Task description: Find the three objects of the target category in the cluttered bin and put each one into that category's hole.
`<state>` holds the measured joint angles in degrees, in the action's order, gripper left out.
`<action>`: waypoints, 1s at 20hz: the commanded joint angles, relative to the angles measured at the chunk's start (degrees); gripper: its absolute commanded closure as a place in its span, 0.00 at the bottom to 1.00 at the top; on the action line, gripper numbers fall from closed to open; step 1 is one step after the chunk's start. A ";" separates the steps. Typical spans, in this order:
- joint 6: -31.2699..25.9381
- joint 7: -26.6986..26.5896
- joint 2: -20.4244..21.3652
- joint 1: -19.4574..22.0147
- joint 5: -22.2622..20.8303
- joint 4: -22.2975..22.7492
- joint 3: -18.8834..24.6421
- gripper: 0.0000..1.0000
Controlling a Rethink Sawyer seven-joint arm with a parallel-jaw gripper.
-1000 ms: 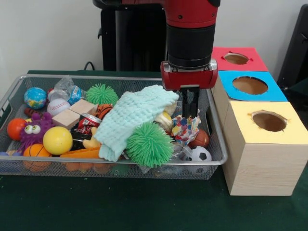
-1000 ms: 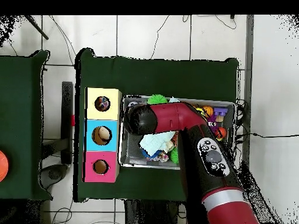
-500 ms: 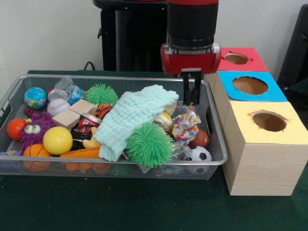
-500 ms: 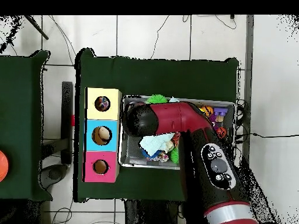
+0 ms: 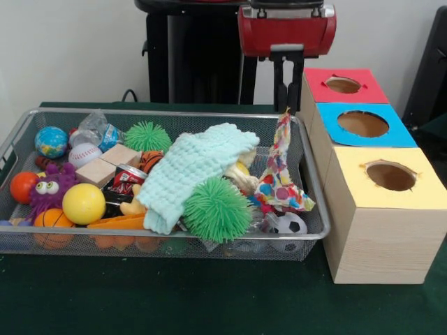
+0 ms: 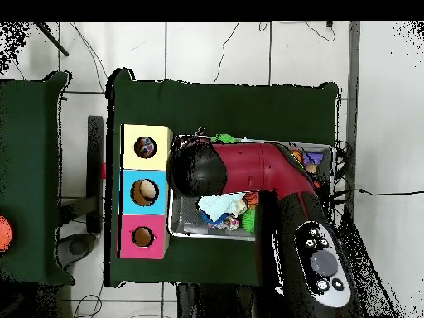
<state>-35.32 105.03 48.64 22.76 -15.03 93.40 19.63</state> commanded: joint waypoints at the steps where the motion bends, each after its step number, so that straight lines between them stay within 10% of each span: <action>1: -7.22 1.59 4.23 0.25 2.92 6.78 0.72 1.00; 20: -10.85 1.77 10.54 -0.72 6.76 10.23 -0.42 1.00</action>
<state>-37.94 105.03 57.23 22.08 -9.94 98.40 19.62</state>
